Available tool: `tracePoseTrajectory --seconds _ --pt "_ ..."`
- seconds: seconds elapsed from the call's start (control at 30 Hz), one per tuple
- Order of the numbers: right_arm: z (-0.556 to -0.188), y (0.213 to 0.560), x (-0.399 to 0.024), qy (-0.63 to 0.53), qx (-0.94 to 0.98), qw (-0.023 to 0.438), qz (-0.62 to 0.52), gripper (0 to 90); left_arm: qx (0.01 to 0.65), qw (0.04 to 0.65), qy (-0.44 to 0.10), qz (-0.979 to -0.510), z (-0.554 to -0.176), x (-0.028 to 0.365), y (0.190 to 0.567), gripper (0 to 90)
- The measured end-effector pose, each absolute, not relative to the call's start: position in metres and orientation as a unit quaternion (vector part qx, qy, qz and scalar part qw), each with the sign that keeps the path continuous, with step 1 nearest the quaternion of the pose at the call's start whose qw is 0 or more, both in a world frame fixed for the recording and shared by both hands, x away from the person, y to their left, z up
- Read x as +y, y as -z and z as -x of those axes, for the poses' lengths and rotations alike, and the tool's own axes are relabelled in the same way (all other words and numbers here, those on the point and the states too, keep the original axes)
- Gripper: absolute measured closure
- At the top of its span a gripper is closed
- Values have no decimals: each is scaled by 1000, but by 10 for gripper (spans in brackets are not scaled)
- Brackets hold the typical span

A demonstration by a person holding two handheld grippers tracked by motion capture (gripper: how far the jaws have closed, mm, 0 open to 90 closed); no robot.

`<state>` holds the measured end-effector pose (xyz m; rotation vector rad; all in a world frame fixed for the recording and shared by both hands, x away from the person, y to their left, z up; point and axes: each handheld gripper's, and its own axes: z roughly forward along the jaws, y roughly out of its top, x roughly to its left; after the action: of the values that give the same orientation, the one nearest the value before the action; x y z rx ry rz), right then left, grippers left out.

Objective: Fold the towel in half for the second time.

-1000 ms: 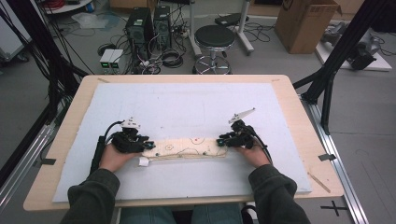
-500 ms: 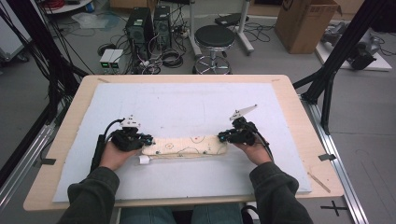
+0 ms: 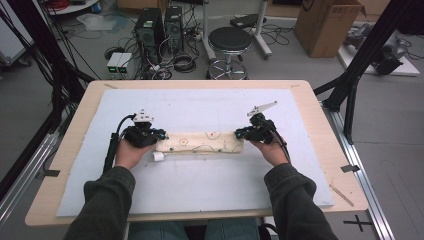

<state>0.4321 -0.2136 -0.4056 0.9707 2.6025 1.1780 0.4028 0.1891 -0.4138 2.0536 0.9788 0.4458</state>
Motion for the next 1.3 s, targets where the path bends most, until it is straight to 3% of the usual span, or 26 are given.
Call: tracePoseTrajectory --seconds 0.4,0.5,0.6,0.8,0.97,1.3 --pt "-449 417 -212 -385 851 83 -348 790 401 381 -198 -809 -422 181 418 795" --pt "-452 421 -213 -378 849 91 -358 690 415 371 -197 -807 -423 183 420 650" --pt "-452 420 -218 -389 843 93 -361 641 421 384 -195 -798 -421 190 415 576" --pt "-441 407 -219 -421 834 85 -345 609 388 416 -183 -801 -403 191 406 627" --pt "-430 405 -206 -411 850 83 -318 601 378 403 -162 -817 -393 192 416 686" --pt "-428 425 -190 -348 878 87 -317 564 380 381 -145 -830 -389 191 431 696"
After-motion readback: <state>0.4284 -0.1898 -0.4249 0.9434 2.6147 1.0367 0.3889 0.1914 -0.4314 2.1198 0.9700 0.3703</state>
